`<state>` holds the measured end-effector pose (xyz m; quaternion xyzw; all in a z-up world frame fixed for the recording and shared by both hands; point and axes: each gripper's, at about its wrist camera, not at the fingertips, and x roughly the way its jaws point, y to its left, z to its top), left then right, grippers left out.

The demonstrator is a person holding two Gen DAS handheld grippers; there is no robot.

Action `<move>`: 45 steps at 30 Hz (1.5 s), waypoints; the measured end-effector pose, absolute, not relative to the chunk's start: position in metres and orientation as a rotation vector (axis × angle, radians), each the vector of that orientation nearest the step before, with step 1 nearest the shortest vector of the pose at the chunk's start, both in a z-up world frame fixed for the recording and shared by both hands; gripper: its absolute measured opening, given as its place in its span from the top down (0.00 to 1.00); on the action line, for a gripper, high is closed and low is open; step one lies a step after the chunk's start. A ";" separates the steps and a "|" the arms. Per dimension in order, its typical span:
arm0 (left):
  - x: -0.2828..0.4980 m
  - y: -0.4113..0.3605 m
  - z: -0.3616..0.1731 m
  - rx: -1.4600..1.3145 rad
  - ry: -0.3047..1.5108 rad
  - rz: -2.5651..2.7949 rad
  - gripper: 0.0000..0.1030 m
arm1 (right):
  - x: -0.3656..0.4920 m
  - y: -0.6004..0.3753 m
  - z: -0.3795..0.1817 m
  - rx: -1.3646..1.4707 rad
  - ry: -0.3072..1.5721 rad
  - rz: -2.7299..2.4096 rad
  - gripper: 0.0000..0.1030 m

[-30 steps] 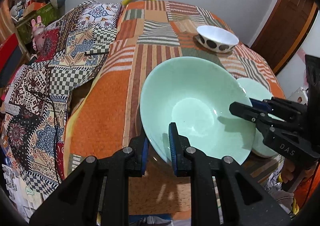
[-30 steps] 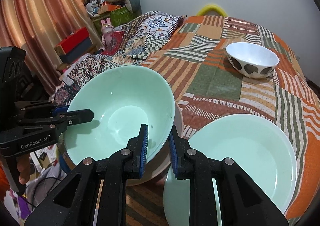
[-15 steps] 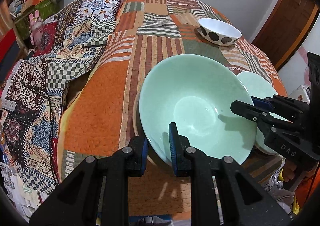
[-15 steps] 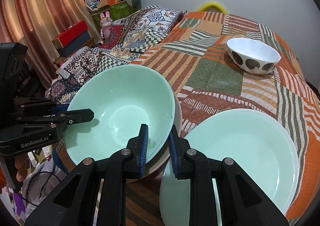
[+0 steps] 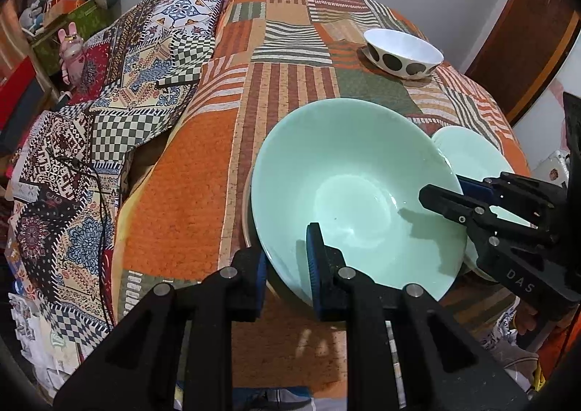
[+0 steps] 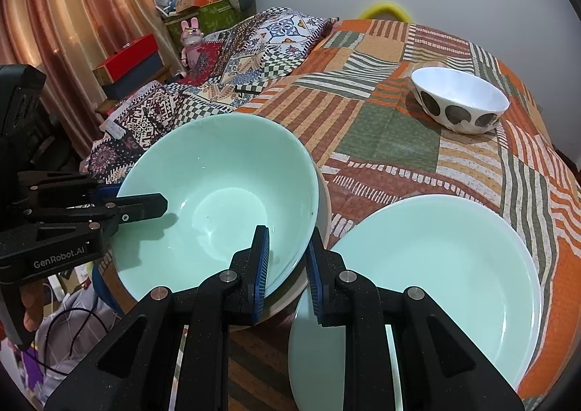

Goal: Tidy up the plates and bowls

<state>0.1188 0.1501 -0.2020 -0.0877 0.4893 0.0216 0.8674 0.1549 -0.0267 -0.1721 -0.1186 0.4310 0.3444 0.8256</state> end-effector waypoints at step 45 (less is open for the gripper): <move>0.119 0.138 -0.107 -0.168 0.813 -0.017 0.61 | 0.168 -0.072 -0.116 -0.168 0.807 0.709 0.77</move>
